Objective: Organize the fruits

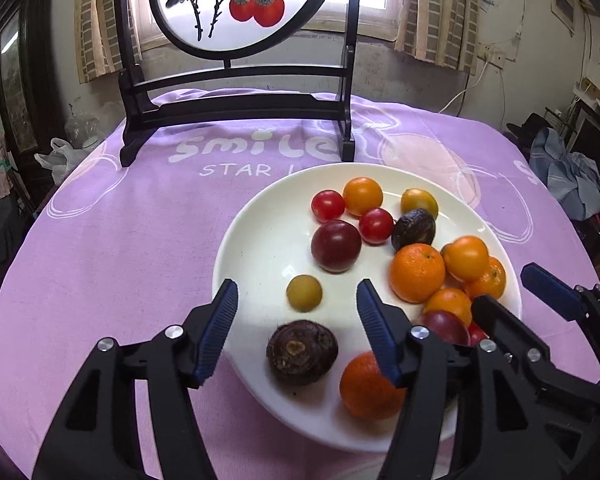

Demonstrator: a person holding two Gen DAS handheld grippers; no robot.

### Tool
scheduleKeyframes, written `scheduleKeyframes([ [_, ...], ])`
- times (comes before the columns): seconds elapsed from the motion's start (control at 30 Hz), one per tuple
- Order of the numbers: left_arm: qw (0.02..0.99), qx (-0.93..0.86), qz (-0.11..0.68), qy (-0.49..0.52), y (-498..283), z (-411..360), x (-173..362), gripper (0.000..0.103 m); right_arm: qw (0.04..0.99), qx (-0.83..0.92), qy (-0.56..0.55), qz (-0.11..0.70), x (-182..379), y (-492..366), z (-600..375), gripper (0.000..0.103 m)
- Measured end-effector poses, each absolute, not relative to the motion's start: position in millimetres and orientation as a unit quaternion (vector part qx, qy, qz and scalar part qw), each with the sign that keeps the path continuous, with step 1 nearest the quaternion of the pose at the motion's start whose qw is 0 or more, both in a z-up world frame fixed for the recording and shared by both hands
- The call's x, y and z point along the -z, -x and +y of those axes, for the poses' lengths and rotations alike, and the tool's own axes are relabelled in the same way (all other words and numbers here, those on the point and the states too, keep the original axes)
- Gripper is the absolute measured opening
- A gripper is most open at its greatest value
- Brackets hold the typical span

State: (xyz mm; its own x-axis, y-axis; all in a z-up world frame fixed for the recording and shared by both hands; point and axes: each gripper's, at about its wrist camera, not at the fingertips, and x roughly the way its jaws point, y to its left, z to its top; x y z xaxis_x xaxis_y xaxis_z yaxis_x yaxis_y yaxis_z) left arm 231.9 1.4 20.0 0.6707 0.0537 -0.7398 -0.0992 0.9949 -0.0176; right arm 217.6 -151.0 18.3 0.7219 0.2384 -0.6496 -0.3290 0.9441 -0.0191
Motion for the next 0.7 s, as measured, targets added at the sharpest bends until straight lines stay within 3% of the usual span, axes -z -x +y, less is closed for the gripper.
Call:
scheduleKeyframes([
  [0.17,0.918,-0.03,0.394,0.033,-205,-4,-28,0.072,0.92,-0.154,0.053,0.356,-18,-200,-164,0.059],
  [0.27,0.92,-0.021,0.39,0.037,-185,-6,-29,0.076,0.919,-0.146,0.053,0.361,-14,-182,-173,0.072],
  [0.47,0.917,-0.021,0.394,0.048,-143,-7,-21,0.086,0.914,-0.137,0.047,0.38,-5,-146,-187,0.073],
  [0.7,0.912,-0.029,0.406,0.054,-101,-2,-7,0.09,0.917,-0.127,0.057,0.374,-2,-108,-194,0.082],
])
